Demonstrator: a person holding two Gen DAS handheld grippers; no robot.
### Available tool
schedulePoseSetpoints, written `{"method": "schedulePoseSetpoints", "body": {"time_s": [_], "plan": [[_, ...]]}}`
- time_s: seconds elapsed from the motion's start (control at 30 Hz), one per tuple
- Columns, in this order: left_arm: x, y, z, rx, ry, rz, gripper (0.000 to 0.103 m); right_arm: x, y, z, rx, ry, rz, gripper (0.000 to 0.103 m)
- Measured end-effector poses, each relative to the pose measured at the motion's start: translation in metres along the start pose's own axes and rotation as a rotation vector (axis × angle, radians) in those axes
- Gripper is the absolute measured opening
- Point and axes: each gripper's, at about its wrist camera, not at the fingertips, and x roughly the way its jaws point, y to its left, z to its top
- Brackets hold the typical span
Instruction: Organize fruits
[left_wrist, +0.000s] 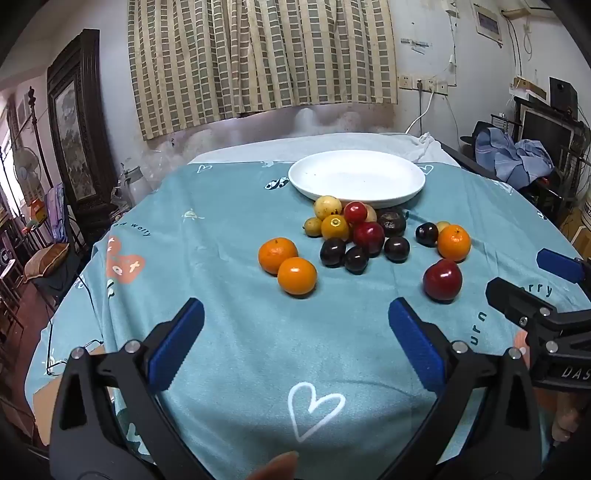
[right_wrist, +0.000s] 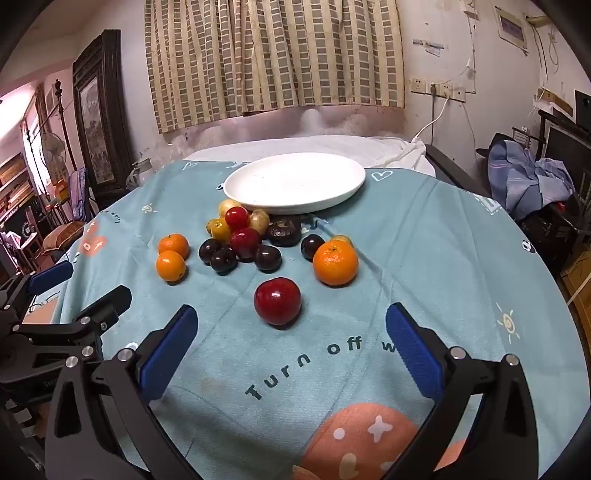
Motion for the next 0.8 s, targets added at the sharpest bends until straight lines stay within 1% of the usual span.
{"method": "schedulePoseSetpoints", "body": {"time_s": [0.27, 0.3, 0.53, 0.8], "plan": [[0.003, 0.001, 0.0, 0.0, 0.002, 0.002, 0.101, -0.003, 0.002, 0.002, -0.008, 0.006, -0.01, 0.102], [0.003, 0.001, 0.001, 0.0, 0.002, 0.002, 0.101, -0.003, 0.0, -0.001, -0.001, -0.004, 0.004, 0.102], [-0.001, -0.003, -0.003, 0.01, -0.017, 0.012, 0.101, -0.007, 0.002, 0.0, 0.002, -0.013, 0.003, 0.102], [-0.013, -0.003, 0.0, 0.012, -0.061, 0.03, 0.101, -0.008, 0.002, 0.0, -0.002, -0.038, 0.013, 0.102]]}}
